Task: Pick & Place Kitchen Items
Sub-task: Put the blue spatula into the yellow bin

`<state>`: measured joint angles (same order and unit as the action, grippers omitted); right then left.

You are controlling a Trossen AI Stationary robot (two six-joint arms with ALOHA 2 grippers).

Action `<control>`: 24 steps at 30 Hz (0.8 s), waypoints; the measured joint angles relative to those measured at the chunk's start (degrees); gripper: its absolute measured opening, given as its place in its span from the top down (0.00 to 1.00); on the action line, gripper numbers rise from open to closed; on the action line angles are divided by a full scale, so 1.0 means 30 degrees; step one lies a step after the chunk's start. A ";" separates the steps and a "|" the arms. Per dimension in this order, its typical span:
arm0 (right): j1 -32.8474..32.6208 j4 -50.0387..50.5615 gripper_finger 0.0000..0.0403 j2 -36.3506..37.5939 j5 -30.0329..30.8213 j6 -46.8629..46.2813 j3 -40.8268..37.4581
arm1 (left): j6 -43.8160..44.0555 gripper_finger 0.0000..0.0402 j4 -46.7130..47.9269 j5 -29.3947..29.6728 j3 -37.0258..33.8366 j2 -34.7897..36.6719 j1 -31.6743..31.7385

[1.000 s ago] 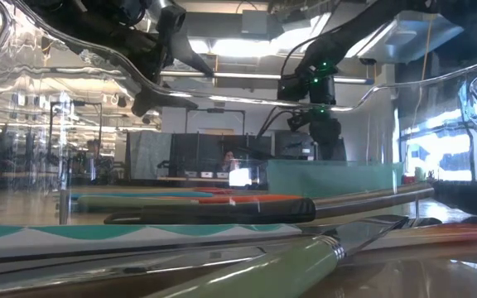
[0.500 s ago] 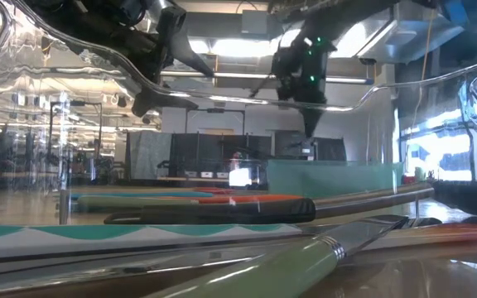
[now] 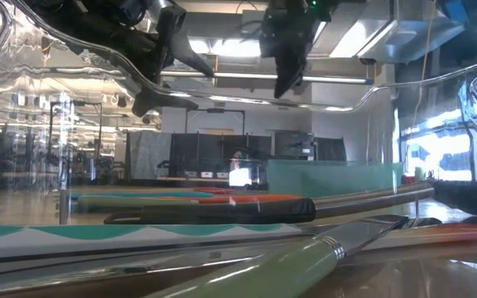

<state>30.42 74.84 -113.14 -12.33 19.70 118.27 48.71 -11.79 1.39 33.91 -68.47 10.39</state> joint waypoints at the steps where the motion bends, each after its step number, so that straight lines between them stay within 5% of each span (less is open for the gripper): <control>1: -0.0254 0.0028 0.82 0.0000 -0.0467 0.0000 0.0019 | -0.0082 0.26 0.0000 -0.0078 0.0000 0.0000 -0.0007; 13: -0.3571 0.0454 0.82 0.0000 -0.5505 0.0701 0.0041 | 0.0082 0.26 0.0003 -0.3446 0.0000 0.0000 -0.0587; 24: -0.6762 0.0565 0.82 0.0000 -0.4345 0.0736 0.0041 | 0.1400 0.26 0.0915 -0.3351 0.0000 0.0007 -0.2999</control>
<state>10.13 76.53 -113.14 -25.36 21.91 118.39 52.91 -9.05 -8.66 33.91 -68.45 1.40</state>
